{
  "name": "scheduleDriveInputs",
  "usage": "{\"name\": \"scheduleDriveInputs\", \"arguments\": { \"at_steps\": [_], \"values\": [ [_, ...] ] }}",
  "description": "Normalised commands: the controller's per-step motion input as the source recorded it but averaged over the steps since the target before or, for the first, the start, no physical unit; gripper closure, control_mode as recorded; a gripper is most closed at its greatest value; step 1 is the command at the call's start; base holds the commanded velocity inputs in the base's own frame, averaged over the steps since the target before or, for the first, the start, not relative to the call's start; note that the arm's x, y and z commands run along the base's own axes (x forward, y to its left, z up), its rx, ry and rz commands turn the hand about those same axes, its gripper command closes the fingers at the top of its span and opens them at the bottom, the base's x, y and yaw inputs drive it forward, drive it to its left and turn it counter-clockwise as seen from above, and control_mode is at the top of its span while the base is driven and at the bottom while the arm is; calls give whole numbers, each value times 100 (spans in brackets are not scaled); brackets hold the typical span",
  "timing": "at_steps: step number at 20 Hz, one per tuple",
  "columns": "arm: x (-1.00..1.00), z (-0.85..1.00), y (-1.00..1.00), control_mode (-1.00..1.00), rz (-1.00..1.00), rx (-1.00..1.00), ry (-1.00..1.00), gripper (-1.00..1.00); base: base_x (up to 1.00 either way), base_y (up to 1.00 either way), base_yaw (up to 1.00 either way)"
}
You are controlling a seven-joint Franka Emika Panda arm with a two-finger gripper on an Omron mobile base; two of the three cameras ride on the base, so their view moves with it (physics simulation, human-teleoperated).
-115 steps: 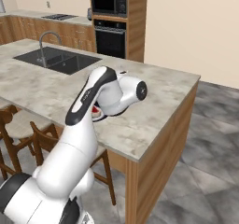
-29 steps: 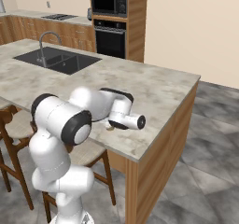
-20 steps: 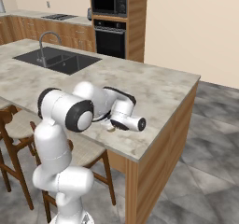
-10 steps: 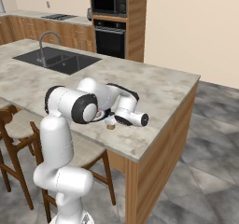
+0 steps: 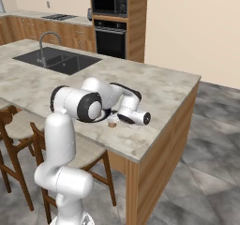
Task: Retrieve the shaker from the cabinet and place it next the steak on a plate on the dining table.
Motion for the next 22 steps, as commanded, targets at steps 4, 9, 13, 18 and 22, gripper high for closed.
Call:
{"name": "scheduleDriveInputs", "arguments": {
  "at_steps": [4, 9, 13, 18, 22],
  "values": [
    [-14, -31, 4, -100, 0, -5, -32, -100, 0, 0, 0],
    [-27, -9, 14, -100, 1, -8, -38, -100, 0, 0, 0],
    [-12, 0, 7, -100, 0, -2, -21, -100, 0, 0, 0],
    [-1, 9, -2, -100, 0, 0, -5, -100, 0, 0, 0],
    [-10, 51, -16, -100, 3, 0, 3, -100, 0, 0, 0]
  ]
}}
